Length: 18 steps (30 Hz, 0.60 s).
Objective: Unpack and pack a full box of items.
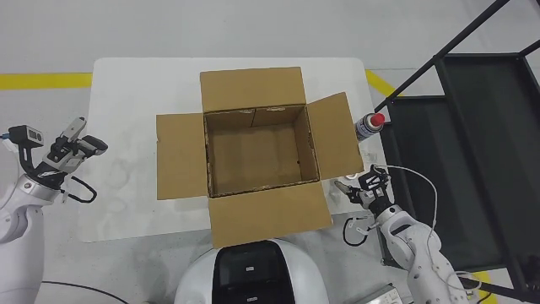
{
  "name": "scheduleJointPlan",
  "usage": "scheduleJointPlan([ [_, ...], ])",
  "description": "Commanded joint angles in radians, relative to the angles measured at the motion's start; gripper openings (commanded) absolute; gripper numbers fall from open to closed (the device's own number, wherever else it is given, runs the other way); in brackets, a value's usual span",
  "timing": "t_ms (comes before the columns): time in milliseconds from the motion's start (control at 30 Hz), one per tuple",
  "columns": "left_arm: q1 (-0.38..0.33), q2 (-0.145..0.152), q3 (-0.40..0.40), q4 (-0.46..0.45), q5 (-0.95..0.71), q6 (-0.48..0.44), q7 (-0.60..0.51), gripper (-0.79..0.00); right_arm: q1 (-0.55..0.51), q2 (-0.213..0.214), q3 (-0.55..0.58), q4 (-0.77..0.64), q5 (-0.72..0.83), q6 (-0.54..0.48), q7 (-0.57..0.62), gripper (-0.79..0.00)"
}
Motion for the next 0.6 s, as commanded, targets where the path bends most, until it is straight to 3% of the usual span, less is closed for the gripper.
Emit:
scheduleJointPlan([
  [0,0.0,0.0,0.0,0.0,0.0,0.0,0.0,0.0,0.0,0.0,0.0,0.0,0.0,0.0,0.0,0.0],
  [133,0.0,0.0,0.0,0.0,0.0,0.0,0.0,0.0,0.029,0.006,-0.002,0.022,-0.081,0.017,-0.004,0.0],
  [333,0.0,0.0,0.0,0.0,0.0,0.0,0.0,0.0,0.118,0.015,0.005,0.122,-0.055,-0.076,0.035,0.0],
  [400,0.0,0.0,0.0,0.0,0.0,0.0,0.0,0.0,0.144,0.02,0.017,0.157,-0.035,-0.12,0.039,-0.129],
  [433,0.0,0.0,0.0,0.0,0.0,0.0,0.0,0.0,0.154,0.022,0.023,0.172,-0.027,-0.137,0.039,-0.219],
  [467,0.0,0.0,0.0,0.0,0.0,0.0,0.0,0.0,0.162,0.025,0.028,0.183,-0.025,-0.152,0.04,-0.357],
  [500,0.0,0.0,0.0,0.0,0.0,0.0,0.0,0.0,0.168,0.027,0.031,0.192,-0.03,-0.164,0.045,-0.397],
  [567,0.0,0.0,0.0,0.0,0.0,0.0,0.0,0.0,0.175,0.032,0.035,0.203,-0.05,-0.179,0.053,-0.4],
])
